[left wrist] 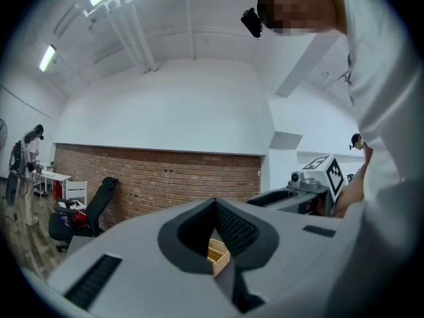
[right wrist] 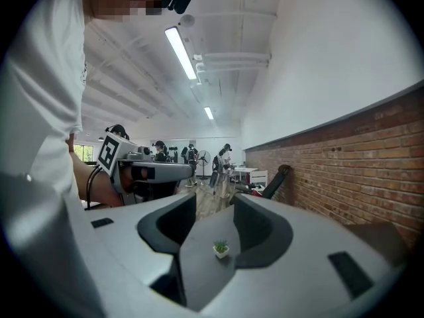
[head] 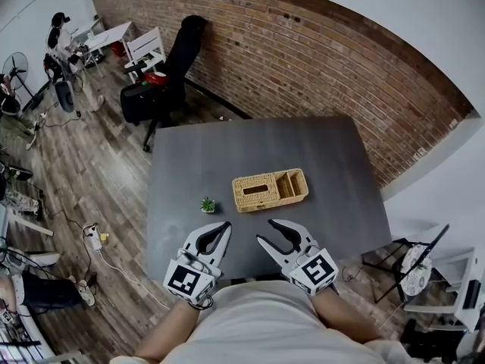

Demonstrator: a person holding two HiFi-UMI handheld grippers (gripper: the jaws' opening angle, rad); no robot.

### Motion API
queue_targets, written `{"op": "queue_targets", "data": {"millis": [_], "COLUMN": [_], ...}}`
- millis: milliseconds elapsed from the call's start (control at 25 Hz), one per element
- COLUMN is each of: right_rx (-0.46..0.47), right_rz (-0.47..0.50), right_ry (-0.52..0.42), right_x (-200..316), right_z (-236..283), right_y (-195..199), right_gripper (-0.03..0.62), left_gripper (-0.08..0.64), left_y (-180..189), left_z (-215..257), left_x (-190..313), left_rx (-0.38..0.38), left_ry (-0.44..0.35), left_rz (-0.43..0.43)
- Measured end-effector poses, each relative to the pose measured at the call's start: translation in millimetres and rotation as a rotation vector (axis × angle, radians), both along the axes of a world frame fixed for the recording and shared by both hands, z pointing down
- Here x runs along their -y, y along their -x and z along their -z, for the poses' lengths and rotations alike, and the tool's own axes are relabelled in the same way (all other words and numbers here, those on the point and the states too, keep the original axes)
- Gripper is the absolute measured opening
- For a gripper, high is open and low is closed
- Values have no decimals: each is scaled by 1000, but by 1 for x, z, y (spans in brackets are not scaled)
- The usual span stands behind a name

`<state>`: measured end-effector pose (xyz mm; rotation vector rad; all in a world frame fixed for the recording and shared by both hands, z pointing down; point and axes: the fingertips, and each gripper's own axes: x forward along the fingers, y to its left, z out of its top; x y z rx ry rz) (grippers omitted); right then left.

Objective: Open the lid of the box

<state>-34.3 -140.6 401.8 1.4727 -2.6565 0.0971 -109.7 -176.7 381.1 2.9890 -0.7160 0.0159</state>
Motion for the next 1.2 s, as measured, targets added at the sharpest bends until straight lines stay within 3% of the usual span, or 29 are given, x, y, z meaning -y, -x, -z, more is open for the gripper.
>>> {"op": "queue_targets", "data": {"millis": [720, 1200], "right_rx": [-29, -146], "right_rz": [66, 195], "right_ry": [123, 273], "right_x": [69, 119], "right_z": [-61, -143], "right_y": [-32, -51], "right_gripper": [184, 198], "left_gripper": [12, 12], "left_y": [-19, -45], "left_z": [-48, -109], "left_x": [53, 95], "left_rx": [28, 115], "left_ry": [123, 215], "left_rz": [70, 97]}}
